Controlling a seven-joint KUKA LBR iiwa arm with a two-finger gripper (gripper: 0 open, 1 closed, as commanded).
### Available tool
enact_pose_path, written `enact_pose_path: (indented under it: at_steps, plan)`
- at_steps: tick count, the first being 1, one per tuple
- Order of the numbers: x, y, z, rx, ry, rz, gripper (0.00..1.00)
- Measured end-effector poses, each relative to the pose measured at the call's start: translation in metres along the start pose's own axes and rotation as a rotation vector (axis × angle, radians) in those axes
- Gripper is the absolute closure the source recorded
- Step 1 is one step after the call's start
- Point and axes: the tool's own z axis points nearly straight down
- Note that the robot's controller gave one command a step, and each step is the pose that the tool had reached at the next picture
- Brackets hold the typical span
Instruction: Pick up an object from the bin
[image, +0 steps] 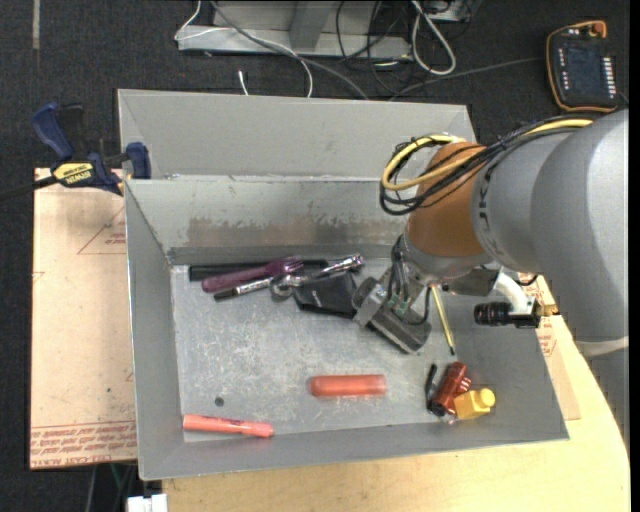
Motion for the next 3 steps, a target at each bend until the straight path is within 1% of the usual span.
enact_pose_path:
  at_steps: [1,2,3]
  plan:
    - [0.0,0.0,0.0,0.0,0.0,0.0,1.0]
    - [0.003,-0.002,-0.017,0.007,0.009,0.0,1.0]
    - [0.0,0.0,-0.054,0.001,0.002,-0.004,1.0]
